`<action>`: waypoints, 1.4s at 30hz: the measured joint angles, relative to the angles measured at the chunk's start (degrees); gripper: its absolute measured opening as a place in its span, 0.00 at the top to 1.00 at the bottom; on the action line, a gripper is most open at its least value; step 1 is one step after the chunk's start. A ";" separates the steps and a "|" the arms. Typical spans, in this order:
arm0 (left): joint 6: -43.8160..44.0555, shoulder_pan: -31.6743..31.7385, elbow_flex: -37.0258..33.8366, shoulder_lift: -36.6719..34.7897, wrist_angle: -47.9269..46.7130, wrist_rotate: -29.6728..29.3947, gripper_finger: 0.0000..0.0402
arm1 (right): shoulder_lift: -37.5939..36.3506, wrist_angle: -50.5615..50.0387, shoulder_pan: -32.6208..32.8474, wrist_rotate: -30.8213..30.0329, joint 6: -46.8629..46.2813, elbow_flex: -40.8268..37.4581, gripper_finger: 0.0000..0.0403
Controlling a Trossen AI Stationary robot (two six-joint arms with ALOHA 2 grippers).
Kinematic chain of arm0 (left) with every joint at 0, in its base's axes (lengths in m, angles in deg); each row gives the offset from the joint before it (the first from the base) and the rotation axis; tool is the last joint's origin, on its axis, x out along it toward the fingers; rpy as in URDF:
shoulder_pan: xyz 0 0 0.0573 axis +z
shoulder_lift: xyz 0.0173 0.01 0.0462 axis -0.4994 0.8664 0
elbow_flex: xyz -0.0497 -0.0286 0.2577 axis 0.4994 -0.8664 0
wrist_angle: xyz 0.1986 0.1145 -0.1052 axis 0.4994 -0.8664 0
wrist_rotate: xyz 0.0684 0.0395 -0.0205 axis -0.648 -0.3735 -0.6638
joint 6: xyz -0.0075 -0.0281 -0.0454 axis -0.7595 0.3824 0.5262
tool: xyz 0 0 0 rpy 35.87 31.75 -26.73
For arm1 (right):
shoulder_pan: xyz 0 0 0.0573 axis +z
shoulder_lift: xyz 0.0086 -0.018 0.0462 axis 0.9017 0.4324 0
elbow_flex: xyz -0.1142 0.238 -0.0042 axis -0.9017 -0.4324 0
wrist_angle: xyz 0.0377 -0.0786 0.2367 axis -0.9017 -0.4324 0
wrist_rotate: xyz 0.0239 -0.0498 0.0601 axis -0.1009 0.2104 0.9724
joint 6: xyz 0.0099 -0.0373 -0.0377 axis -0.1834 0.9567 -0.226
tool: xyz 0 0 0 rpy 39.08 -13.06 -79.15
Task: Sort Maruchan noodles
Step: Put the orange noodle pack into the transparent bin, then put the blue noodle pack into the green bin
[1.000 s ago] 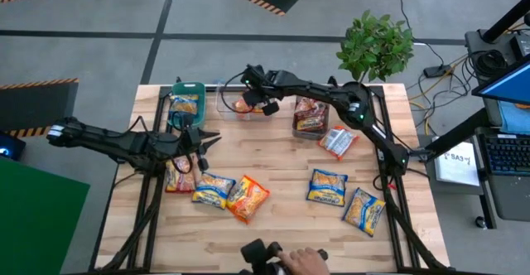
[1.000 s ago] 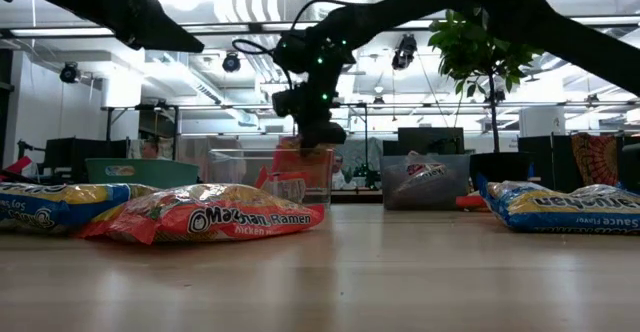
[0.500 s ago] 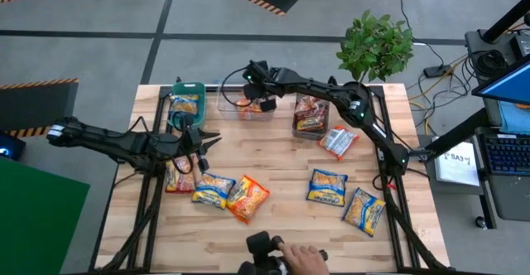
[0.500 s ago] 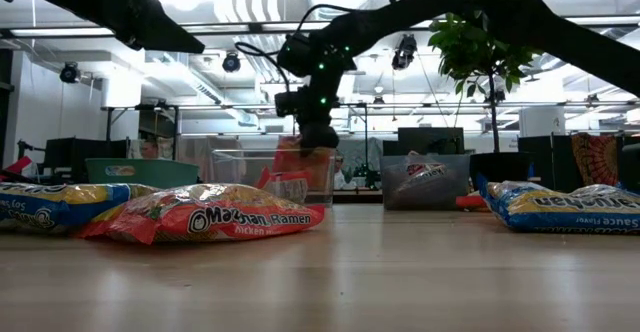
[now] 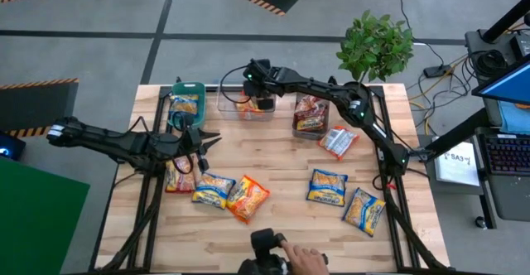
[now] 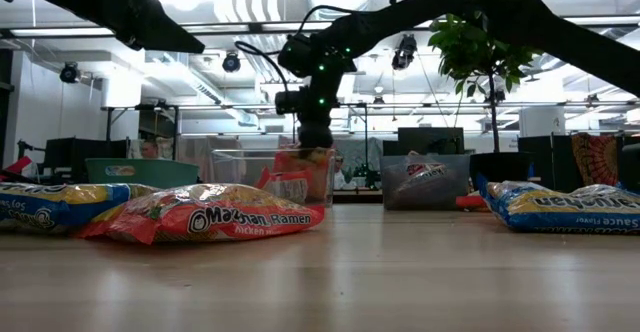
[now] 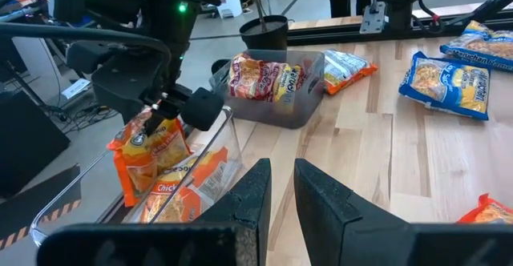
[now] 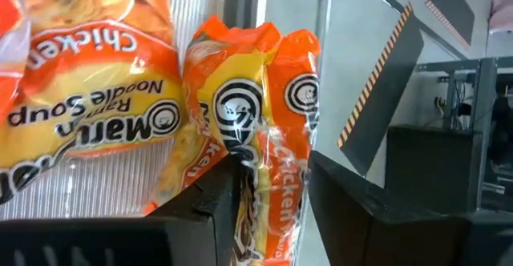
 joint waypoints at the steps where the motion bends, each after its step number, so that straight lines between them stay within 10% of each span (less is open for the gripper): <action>1: 0.00 0.00 0.00 0.00 0.00 0.00 0.90 | 0.00 0.22 -0.02 -0.02 -0.50 0.00 0.67; 42: 0.00 -0.02 0.00 0.02 -0.07 0.04 0.90 | -1.42 0.97 0.66 -5.33 -14.64 2.80 0.64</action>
